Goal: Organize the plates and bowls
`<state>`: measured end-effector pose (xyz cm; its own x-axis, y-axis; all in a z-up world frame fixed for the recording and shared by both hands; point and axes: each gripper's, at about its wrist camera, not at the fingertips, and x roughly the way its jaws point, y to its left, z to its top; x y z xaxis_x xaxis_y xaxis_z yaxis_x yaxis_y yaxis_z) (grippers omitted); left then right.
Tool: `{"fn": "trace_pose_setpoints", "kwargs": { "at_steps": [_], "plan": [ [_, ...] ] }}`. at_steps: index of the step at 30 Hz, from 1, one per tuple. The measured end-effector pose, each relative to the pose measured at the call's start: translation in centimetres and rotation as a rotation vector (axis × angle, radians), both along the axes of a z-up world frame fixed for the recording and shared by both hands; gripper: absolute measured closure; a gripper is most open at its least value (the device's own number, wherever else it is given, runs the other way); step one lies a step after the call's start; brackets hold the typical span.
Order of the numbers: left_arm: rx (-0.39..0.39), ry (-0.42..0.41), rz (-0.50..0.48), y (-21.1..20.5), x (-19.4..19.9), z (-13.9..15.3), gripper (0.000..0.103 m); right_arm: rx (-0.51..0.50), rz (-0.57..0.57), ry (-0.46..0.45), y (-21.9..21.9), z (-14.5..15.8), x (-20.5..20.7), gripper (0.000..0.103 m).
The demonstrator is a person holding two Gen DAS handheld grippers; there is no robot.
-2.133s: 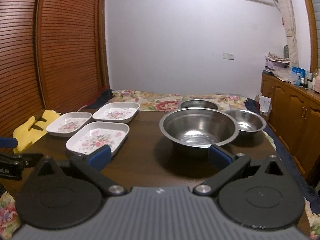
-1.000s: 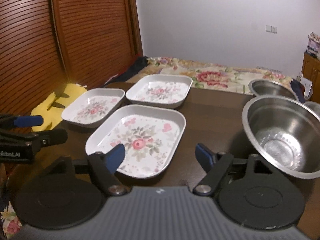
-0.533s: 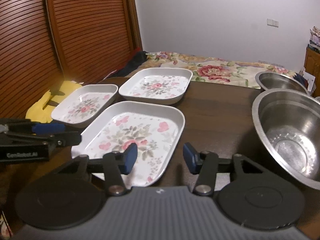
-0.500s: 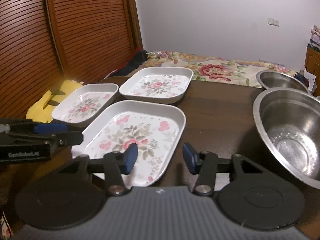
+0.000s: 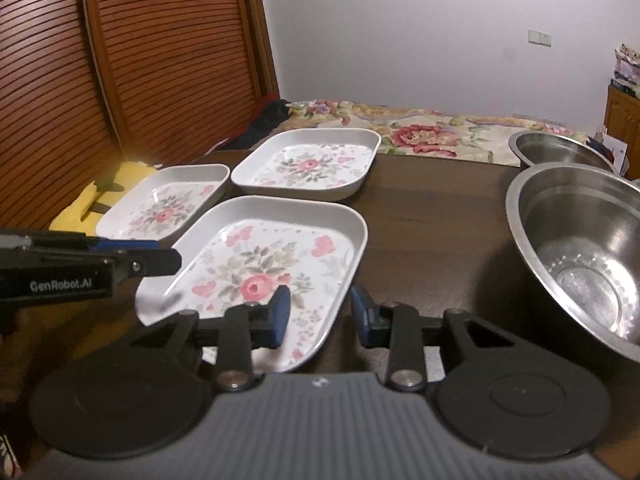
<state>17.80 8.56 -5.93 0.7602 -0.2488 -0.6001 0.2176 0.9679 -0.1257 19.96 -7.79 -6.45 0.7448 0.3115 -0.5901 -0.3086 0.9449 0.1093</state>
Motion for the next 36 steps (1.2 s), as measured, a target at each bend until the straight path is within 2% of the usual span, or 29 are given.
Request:
{"fn": "trace_pose_setpoints", "kwargs": {
  "at_steps": [4, 12, 15, 19, 24, 36],
  "plan": [
    [0.023, 0.009, -0.002, 0.1, 0.6, -0.1, 0.078, 0.015, -0.008, 0.018, -0.1, -0.3, 0.3, 0.070],
    [0.020, 0.052, -0.001, 0.7, 1.3, -1.3, 0.090, 0.036, -0.002, 0.037, -0.1, -0.7, 0.6, 0.075],
    [0.022, 0.051, -0.003, 0.6, 1.4, -1.5, 0.092, 0.037, -0.006, 0.036, -0.3, -0.8, 0.5, 0.081],
    [0.006, 0.058, 0.000, 0.9, 1.4, -1.6, 0.094, 0.054, -0.003, 0.042, -0.7, -0.7, 0.6, 0.082],
    [0.003, 0.039, -0.017, 0.7, 0.4, -0.9, 0.093, 0.100, -0.004, 0.055, -1.5, -0.6, 0.1, 0.083],
    [-0.022, 0.007, -0.040, 0.7, -4.6, -0.1, 0.093, 0.100, -0.010, 0.003, -1.6, 0.4, -4.7, 0.084]
  ]
}}
